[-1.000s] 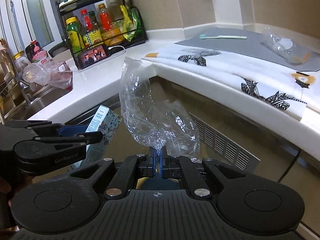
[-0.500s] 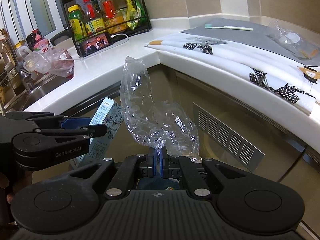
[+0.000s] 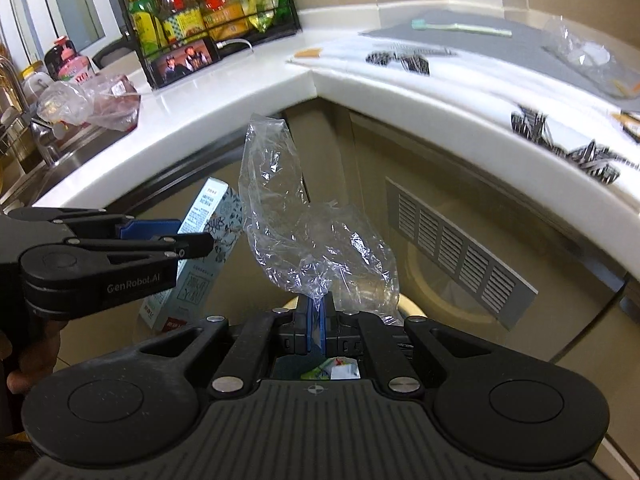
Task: Collect trash
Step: 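Carry the toothpaste box and plastic bag down over the trash bin, then open the left tool dropping the toothpaste box while the right tool drops the bag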
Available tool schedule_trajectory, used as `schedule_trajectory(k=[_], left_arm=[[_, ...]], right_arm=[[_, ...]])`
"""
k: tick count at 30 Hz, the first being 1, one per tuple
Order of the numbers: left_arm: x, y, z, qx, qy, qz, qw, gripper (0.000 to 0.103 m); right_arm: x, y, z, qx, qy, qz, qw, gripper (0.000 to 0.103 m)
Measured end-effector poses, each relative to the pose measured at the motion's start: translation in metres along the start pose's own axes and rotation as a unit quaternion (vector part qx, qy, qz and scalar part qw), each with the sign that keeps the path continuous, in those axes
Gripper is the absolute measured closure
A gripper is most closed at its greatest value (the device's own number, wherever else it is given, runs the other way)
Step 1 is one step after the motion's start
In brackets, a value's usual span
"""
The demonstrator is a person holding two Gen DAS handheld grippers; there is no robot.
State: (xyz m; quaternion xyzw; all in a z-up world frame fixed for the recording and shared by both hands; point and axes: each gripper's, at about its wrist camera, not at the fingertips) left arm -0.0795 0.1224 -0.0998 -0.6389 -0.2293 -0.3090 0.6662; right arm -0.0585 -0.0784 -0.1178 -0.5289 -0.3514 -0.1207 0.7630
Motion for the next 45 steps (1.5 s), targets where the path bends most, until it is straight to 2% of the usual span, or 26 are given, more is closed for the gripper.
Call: schedule_trajectory(k=[13,24,30,35,45], left_arm=[[-0.003,0.038,-0.006,-0.014,-0.002,0.031,0.9994,0.073],[-0.016,0.098,-0.016,-0.027,0.01,0.075,0.9968,0.073],[-0.032,0.143,-0.015,-0.026,0.007,0.127,0.9915,0.073],[-0.039,0.163,-0.014,-0.022,0.012,0.148,0.9887,0.073],[-0.053,0.204,-0.011,-0.032,0.003,0.21,0.9772,0.073]], right_arm=[[-0.007,0.037,-0.012,-0.011,0.009,0.048,0.999,0.099],[-0.019,0.094,-0.025,-0.03,0.02,0.106,0.994,0.099],[-0.028,0.123,-0.03,-0.037,0.026,0.141,0.989,0.099],[-0.036,0.142,-0.03,-0.043,0.025,0.163,0.985,0.099],[-0.04,0.173,-0.036,-0.054,0.04,0.194,0.979,0.099]])
Point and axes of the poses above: each gripper's, at about its wrist camera, not at the fingertips, and y roughly the way its jaws point, z to its left, x to its top, and after that the axes turned 4 degrees about -x, right-handed
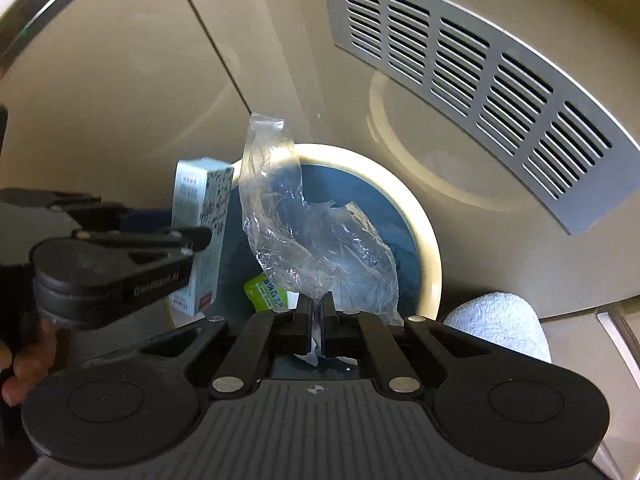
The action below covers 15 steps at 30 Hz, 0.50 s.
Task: Collect trash
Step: 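Open the left tool dropping the toothpaste box while the right tool drops the bag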
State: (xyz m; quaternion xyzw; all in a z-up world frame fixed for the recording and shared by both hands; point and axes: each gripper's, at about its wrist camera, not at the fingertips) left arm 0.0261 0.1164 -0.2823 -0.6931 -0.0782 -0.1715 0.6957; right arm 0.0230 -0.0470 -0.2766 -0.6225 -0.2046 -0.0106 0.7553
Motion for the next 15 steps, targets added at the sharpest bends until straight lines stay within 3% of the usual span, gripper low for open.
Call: schedule_trajectory(k=[5,7,9,11,12,14,15], left_arm=[[-0.004,0.001,0.006,-0.01,-0.001,0.003,0.9999,0.073],[-0.005,-0.001,0.007,-0.014,0.002,-0.006,0.9999,0.066],[-0.004,-0.007,0.009,-0.012,0.007,-0.014,0.9998,0.017],[-0.008,-0.014,0.007,0.007,0.006,-0.03,0.9995,0.0],[-0.008,-0.019,0.008,0.014,0.006,-0.034,0.9993,0.0],[-0.007,-0.026,0.013,0.01,0.005,-0.027,0.9996,0.0],[-0.007,-0.031,0.017,0.009,0.002,-0.026,0.9996,0.0]], right_arm=[[-0.004,0.003,-0.003,0.0,0.004,0.006,1.0,0.098],[-0.003,0.004,-0.001,-0.005,0.005,0.007,1.0,0.096],[-0.002,0.006,-0.003,-0.008,0.006,0.006,1.0,0.095],[-0.001,0.003,-0.002,-0.016,0.005,0.003,1.0,0.086],[-0.001,0.0,-0.003,-0.019,0.003,0.001,1.0,0.081],[0.001,-0.01,-0.005,-0.024,0.001,-0.006,1.0,0.048],[0.002,-0.016,-0.005,-0.025,0.0,-0.013,1.0,0.042]])
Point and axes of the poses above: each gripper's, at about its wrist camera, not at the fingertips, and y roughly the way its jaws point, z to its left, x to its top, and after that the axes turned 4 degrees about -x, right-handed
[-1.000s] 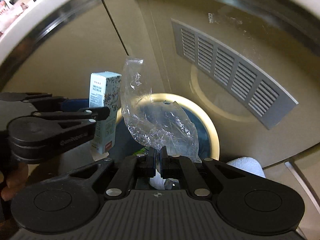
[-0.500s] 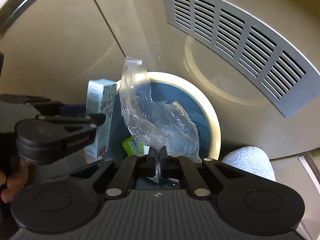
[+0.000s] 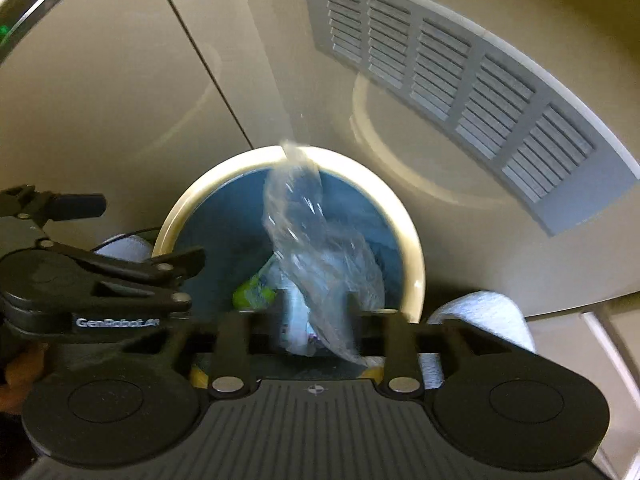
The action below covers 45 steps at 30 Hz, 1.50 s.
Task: Collect trash
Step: 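Open the left tool dropping the toothpaste box while the right tool drops the bag, then raise both tools back over the mat toward the toothbrush and plastic bag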
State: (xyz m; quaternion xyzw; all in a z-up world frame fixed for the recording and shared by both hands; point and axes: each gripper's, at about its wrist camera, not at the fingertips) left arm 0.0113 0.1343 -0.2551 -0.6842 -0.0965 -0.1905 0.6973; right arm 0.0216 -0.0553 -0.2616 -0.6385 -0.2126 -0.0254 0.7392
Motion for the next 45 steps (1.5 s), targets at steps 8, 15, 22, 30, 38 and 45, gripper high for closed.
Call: schedule_trajectory(k=[8,15,22,30,38,45], left_arm=[[-0.016,-0.072,0.031,0.007,-0.04,-0.063,0.9972,0.0],[-0.015,-0.127,0.036,0.023,-0.059,-0.123,0.9904,0.0],[-0.002,-0.163,0.019,0.007,-0.055,-0.178,0.9824,0.0],[-0.011,-0.179,-0.012,0.021,-0.02,-0.203,0.9788,0.0],[-0.014,-0.186,-0.013,0.022,-0.019,-0.21,0.9772,0.0],[-0.012,-0.191,-0.011,0.025,-0.012,-0.218,0.9755,0.0]], right_arm=[[-0.007,-0.059,-0.005,0.007,-0.011,-0.068,0.998,0.028],[-0.012,-0.107,-0.009,0.015,-0.006,-0.129,0.992,0.028],[-0.018,-0.144,0.002,0.033,-0.028,-0.177,0.983,0.025],[-0.032,-0.163,-0.002,0.038,-0.022,-0.207,0.977,0.023],[-0.034,-0.166,0.001,0.043,-0.024,-0.21,0.976,0.023],[-0.034,-0.171,-0.003,0.045,-0.019,-0.22,0.974,0.023]])
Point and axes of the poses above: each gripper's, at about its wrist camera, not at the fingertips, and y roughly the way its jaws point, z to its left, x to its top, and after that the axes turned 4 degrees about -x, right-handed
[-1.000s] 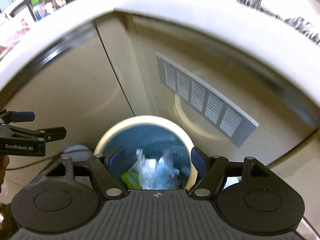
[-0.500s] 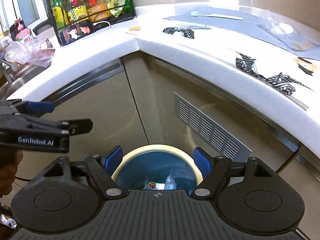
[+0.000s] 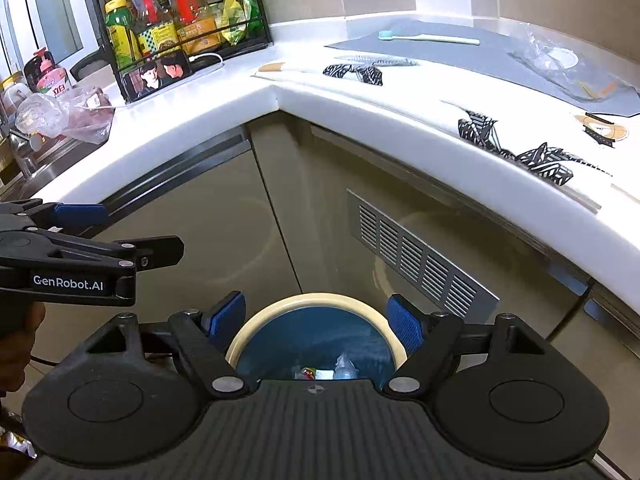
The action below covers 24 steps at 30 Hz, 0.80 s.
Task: Collect trash
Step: 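Raise both tools back over the mat toward the toothbrush and plastic bag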
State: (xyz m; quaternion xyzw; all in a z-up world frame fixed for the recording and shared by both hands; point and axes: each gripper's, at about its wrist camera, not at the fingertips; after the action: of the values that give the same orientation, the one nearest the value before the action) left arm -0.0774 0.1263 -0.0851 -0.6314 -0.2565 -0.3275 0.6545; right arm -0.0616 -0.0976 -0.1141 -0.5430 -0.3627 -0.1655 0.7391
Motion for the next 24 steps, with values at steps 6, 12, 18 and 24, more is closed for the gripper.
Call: schedule_trajectory(k=[6,12,18,24], left_arm=[[0.009,-0.006,0.004,0.004,0.002,-0.017,0.9998,0.0],[0.021,-0.015,0.007,0.006,0.0,-0.037,0.9993,0.0],[0.042,-0.025,0.003,0.011,0.025,-0.072,0.997,0.0],[0.07,-0.028,-0.004,0.015,0.056,-0.107,0.9926,0.0]], right_arm=[[0.002,-0.007,0.0,0.0,0.0,-0.01,1.0,0.023],[0.016,-0.02,-0.001,0.002,0.0,-0.036,0.999,0.023],[0.045,-0.042,-0.01,-0.009,-0.002,-0.095,0.995,0.021],[0.074,-0.055,-0.029,-0.042,0.009,-0.152,0.987,0.02]])
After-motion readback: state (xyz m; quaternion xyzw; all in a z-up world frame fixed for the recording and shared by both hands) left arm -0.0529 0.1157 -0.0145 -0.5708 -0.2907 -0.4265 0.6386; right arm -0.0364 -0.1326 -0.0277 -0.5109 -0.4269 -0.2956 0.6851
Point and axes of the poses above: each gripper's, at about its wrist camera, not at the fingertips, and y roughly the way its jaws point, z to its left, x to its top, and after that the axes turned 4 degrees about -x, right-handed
